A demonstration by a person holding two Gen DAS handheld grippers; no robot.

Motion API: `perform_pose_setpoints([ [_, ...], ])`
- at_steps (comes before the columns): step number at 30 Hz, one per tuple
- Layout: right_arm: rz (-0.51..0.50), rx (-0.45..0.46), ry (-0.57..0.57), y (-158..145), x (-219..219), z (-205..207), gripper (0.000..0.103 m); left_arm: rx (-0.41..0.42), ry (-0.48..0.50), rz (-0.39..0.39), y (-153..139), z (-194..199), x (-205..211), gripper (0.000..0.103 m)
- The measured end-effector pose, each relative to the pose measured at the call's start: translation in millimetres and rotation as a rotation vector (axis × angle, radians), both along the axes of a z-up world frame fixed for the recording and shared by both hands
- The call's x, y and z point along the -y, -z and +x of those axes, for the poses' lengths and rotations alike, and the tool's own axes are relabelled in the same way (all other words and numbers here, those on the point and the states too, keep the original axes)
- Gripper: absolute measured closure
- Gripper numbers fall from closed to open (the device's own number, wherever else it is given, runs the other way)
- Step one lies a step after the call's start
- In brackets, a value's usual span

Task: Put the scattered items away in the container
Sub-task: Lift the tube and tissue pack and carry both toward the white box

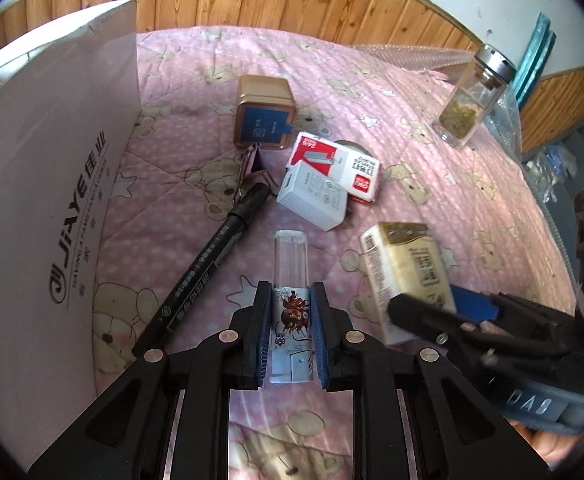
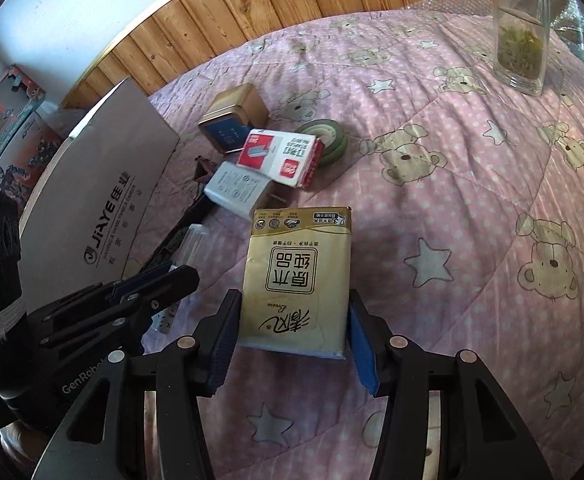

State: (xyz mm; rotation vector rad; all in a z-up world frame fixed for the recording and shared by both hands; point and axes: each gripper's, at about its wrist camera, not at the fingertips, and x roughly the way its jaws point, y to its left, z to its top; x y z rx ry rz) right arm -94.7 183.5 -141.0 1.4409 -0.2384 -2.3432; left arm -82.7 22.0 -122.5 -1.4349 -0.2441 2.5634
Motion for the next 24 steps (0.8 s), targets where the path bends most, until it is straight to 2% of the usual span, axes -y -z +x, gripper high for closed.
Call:
perform_pose_setpoints([
  [12, 0.025, 0.034, -0.004, 2, 0, 33, 0.051, -0.034, 0.019, 0.020, -26, 20, 0, 0.083],
  [24, 0.049, 0.031, -0.017, -12, 3, 60, 0.051, -0.082, 0.022, 0.060, -55, 36, 6, 0.084],
])
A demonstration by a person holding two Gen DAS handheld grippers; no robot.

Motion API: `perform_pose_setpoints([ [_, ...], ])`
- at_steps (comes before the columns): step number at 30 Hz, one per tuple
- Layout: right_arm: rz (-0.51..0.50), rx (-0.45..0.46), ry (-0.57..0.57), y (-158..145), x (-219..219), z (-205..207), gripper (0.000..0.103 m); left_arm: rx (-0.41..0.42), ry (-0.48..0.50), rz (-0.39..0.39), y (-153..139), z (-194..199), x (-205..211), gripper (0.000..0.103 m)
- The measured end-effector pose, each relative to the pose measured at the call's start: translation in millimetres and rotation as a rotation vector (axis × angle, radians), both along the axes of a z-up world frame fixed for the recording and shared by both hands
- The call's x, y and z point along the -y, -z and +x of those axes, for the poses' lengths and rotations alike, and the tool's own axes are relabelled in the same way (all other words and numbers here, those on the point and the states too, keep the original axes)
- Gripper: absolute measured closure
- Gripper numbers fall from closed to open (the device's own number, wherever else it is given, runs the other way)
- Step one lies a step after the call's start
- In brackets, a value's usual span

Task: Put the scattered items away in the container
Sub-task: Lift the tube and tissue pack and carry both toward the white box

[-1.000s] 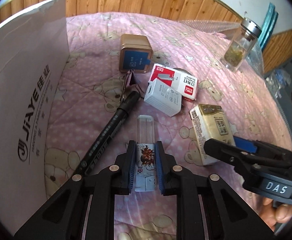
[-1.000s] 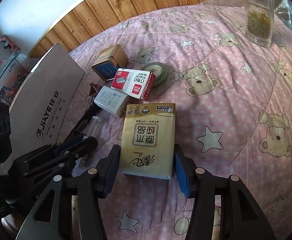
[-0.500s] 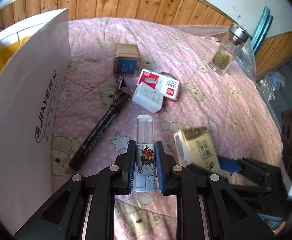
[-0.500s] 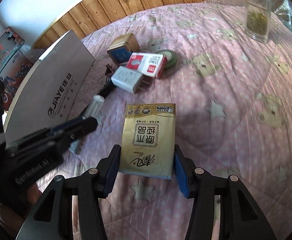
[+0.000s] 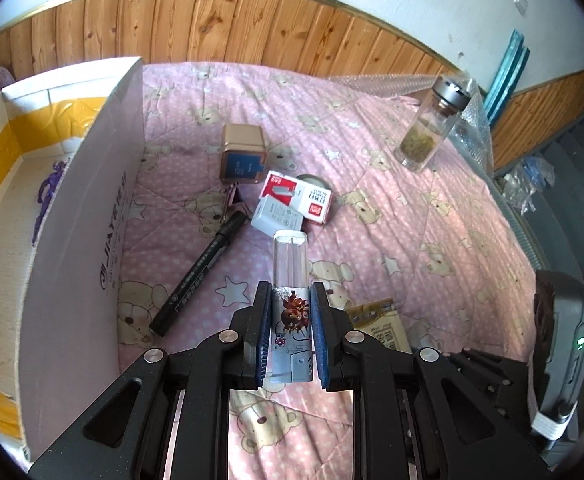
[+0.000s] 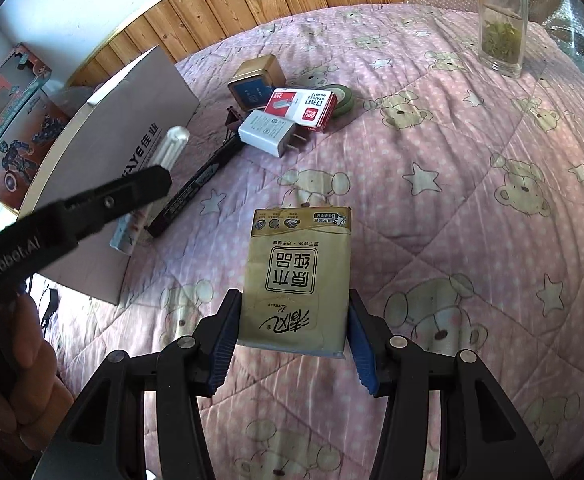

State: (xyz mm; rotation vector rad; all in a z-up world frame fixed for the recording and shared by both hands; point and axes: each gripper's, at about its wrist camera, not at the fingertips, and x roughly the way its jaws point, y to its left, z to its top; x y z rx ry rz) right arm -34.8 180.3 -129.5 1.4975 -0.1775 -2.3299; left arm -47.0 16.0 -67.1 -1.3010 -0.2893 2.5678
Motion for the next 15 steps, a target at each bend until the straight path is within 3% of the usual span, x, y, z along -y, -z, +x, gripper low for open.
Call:
perform_pose_setpoints([
  [15, 0.023, -0.030, -0.051, -18, 25, 20, 0.051, -0.040, -0.022, 0.044, -25, 19, 19, 0.083],
])
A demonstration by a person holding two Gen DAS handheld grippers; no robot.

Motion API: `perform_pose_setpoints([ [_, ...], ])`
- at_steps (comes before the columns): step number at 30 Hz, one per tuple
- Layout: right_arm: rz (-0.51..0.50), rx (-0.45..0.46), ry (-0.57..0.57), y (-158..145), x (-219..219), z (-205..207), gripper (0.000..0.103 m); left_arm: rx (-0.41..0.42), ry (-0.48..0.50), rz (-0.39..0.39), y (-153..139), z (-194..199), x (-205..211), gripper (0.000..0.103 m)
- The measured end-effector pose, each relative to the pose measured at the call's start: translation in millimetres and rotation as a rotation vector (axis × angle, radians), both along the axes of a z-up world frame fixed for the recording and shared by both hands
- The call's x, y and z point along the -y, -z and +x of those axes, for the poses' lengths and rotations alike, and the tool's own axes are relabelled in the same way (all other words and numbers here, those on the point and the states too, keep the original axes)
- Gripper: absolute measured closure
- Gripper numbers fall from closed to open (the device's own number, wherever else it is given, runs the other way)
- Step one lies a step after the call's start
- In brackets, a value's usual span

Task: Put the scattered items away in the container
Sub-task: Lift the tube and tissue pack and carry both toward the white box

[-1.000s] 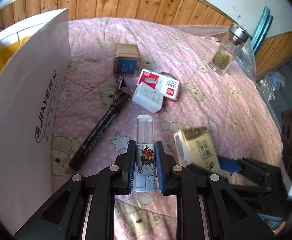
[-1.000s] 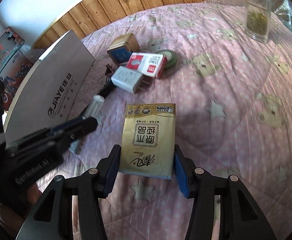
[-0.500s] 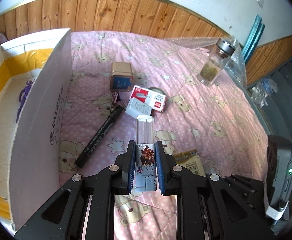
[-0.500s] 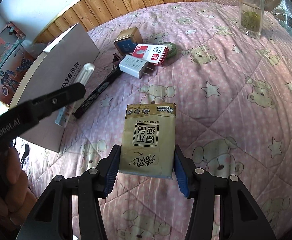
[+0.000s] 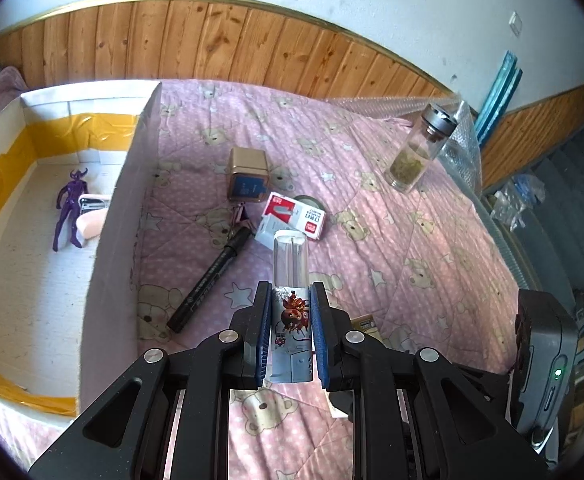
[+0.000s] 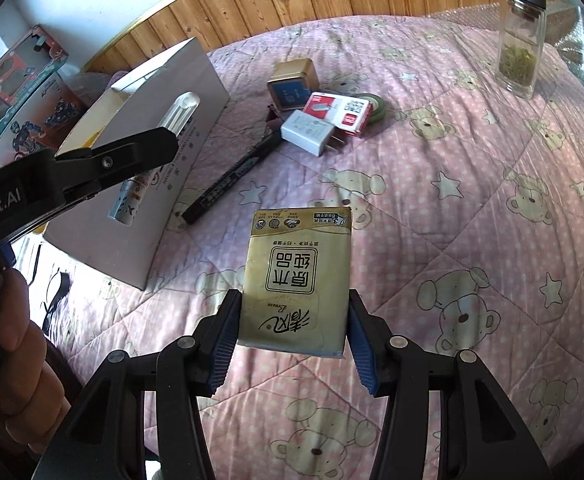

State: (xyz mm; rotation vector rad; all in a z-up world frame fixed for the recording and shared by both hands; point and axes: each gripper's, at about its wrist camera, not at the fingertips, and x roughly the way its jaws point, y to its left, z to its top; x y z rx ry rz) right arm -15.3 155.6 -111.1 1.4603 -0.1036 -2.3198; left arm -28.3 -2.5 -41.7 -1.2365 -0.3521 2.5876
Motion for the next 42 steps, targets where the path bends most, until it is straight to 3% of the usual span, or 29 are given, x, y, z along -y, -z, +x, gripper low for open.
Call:
perform_pose_setpoints([
  [13, 0.014, -0.034, -0.032, -19, 18, 16, 0.051, 0.017, -0.033, 0.023, -11, 17, 18, 0.083],
  [42, -0.009, -0.116, -0.116, -64, 65, 47, 0.051, -0.061, -0.100, 0.137, -48, 45, 76, 0.083],
])
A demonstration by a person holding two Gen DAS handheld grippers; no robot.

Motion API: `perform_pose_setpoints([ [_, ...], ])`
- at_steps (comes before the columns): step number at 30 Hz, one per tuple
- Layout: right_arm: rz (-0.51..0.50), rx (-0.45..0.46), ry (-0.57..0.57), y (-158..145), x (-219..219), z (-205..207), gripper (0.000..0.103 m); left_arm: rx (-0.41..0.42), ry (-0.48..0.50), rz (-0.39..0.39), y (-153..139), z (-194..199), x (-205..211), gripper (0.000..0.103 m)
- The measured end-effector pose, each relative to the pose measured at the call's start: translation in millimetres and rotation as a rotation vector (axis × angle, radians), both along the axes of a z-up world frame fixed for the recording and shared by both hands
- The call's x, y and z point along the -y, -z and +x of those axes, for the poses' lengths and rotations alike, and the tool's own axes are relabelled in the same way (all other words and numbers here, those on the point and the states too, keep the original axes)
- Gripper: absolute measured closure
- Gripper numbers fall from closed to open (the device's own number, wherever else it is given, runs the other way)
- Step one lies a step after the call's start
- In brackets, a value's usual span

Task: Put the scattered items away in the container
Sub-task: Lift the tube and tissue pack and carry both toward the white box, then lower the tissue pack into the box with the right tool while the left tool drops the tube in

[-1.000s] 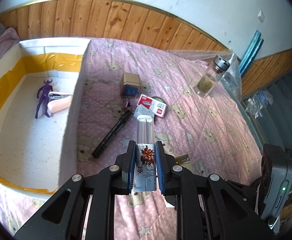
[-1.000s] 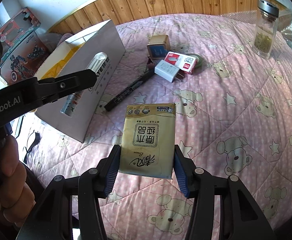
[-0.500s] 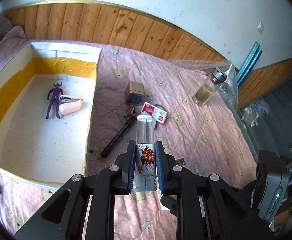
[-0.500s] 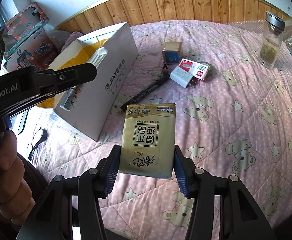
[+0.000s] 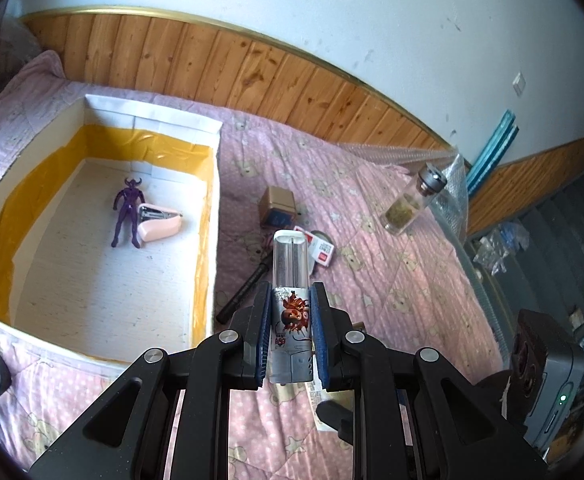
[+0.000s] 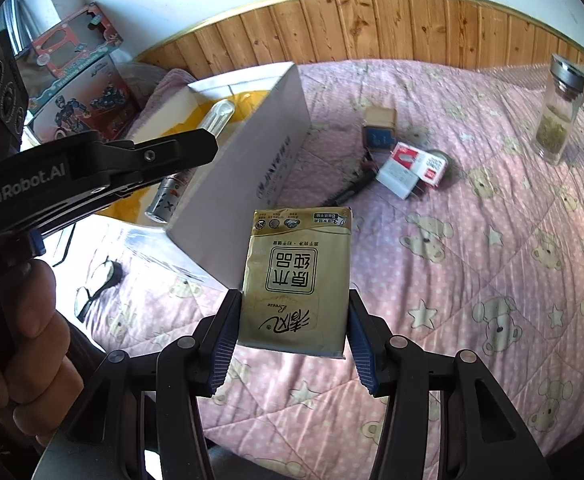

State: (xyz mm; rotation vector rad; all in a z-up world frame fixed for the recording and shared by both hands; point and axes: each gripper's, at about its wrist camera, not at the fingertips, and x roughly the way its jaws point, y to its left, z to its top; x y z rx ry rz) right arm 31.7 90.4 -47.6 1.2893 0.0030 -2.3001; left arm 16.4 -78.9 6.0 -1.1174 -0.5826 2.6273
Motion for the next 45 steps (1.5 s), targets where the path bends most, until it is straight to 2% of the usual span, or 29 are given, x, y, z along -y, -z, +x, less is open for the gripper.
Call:
perform_pose_setpoints([
  [18, -0.049, -0.105, -0.126, -53, 55, -4, 0.051, -0.048, -0.162, 0.093, -18, 4, 85, 0.083],
  [26, -0.055, -0.126, -0.190, -64, 87, -11, 0.051, -0.049, -0.200, 0.069, -21, -1, 109, 0.083],
  [31, -0.065, -0.126, -0.225, -66, 106, -21, 0.051, -0.018, -0.228, 0.038, -15, -10, 125, 0.083],
  [37, -0.065, -0.120, -0.256, -63, 123, -34, 0.051, 0.046, -0.262, 0.037, -1, -22, 146, 0.083],
  [45, -0.072, -0.061, -0.277, -54, 139, -66, 0.051, 0.152, -0.268, -0.020, 18, -47, 155, 0.083],
])
